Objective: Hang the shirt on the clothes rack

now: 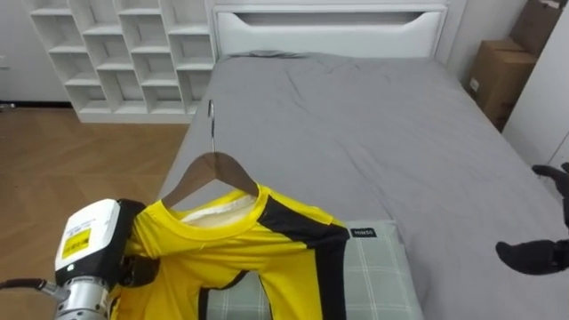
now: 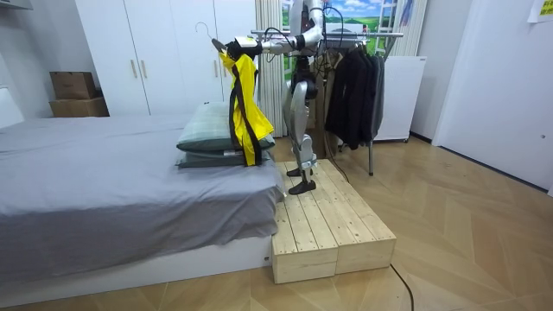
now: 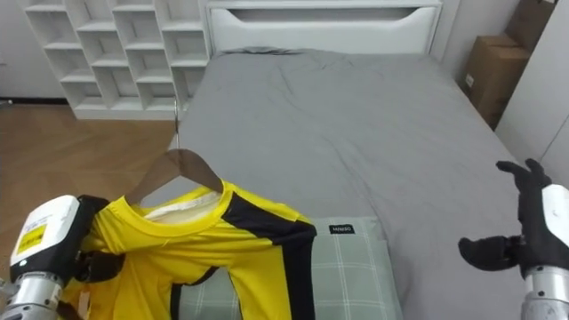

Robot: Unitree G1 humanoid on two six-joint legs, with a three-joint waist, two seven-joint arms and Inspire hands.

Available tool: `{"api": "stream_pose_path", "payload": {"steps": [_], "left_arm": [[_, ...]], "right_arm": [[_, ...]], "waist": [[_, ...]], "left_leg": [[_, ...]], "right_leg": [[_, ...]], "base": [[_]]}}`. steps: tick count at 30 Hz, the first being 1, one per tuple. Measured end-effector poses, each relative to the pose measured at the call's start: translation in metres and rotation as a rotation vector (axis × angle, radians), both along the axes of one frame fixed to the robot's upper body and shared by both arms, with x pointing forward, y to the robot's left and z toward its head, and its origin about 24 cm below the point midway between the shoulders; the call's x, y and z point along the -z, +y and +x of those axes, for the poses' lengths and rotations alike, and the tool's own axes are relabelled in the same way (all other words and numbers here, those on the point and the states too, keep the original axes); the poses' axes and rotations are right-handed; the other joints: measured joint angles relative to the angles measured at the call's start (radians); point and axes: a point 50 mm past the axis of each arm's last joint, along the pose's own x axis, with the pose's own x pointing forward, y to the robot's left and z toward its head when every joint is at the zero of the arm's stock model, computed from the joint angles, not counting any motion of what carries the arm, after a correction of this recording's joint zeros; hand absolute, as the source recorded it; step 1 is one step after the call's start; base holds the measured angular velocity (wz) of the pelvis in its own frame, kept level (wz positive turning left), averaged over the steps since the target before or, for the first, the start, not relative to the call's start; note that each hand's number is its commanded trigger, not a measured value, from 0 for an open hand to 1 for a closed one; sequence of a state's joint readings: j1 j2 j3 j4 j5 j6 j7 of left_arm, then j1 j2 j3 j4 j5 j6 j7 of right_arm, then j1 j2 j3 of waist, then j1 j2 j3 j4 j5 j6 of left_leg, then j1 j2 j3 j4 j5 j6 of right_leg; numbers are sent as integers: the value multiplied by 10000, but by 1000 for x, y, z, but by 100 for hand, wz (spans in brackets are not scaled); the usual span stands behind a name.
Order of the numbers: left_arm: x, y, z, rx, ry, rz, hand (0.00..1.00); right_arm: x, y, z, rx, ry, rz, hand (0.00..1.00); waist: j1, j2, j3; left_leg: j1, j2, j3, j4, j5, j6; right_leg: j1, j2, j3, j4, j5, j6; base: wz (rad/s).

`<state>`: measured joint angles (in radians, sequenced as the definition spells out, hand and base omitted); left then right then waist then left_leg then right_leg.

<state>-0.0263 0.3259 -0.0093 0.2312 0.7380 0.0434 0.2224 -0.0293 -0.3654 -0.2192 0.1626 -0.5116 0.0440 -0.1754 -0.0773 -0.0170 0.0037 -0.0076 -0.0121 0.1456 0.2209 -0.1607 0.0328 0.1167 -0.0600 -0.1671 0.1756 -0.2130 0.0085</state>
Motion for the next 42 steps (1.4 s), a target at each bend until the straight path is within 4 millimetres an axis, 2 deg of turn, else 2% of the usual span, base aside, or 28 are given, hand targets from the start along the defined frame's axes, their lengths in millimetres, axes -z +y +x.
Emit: {"api": "stream_pose_path", "payload": {"steps": [11, 18, 21, 27, 33, 36, 42], "left_arm": [[-1, 1, 0, -22, 2, -7, 100], [-15, -7, 4, 531, -186, 76, 100], [-16, -8, 5, 625, -240, 81, 100], [-16, -12, 5, 752, -167, -85, 100], [-17, -12, 6, 772, -190, 29, 100], [-18, -12, 6, 786, -188, 161, 100], [-18, -12, 7, 795, -212, 169, 100]], "right_arm": [[-17, 21, 15, -1248, -42, -497, 0], [-40, 41, 33, -2272, -449, -981, 0], [-41, 50, 38, -2697, -395, -998, 0], [-36, 55, 39, -3466, 503, -559, 0], [-18, 74, 40, -4966, 1773, 1184, 0], [-5, 79, 40, -5402, 2575, 1653, 0], [3, 80, 39, -5697, 3166, 2025, 0]], "waist": [[35, -42, 11], [115, -57, 11], [235, -92, 24], [526, -185, 79], [588, -313, 59], [621, -384, 50], [695, -423, 52]], "left_leg": [[-22, 1, 63, -30, 0, 1], [13, 10, 130, -36, 2, 3], [22, 22, 129, 5, 2, 2], [-56, 8, 83, 14, 1, 4], [-91, 8, 75, 21, 2, 4], [-108, 7, 76, 19, 2, 5], [-172, 3, 72, 22, 2, 5]], "right_leg": [[-101, -14, 2, 95, 1, 7], [-91, -24, 39, 104, 1, 6], [-81, -21, 28, 106, 1, 6], [-136, -23, 6, 108, 3, 7], [-92, -18, 0, 109, 7, 10], [-116, -19, 3, 104, 8, 12], [-169, -21, 2, 97, 13, 17]], "base": [[-1], [-1], [0], [2], [0], [0], [0]]}}
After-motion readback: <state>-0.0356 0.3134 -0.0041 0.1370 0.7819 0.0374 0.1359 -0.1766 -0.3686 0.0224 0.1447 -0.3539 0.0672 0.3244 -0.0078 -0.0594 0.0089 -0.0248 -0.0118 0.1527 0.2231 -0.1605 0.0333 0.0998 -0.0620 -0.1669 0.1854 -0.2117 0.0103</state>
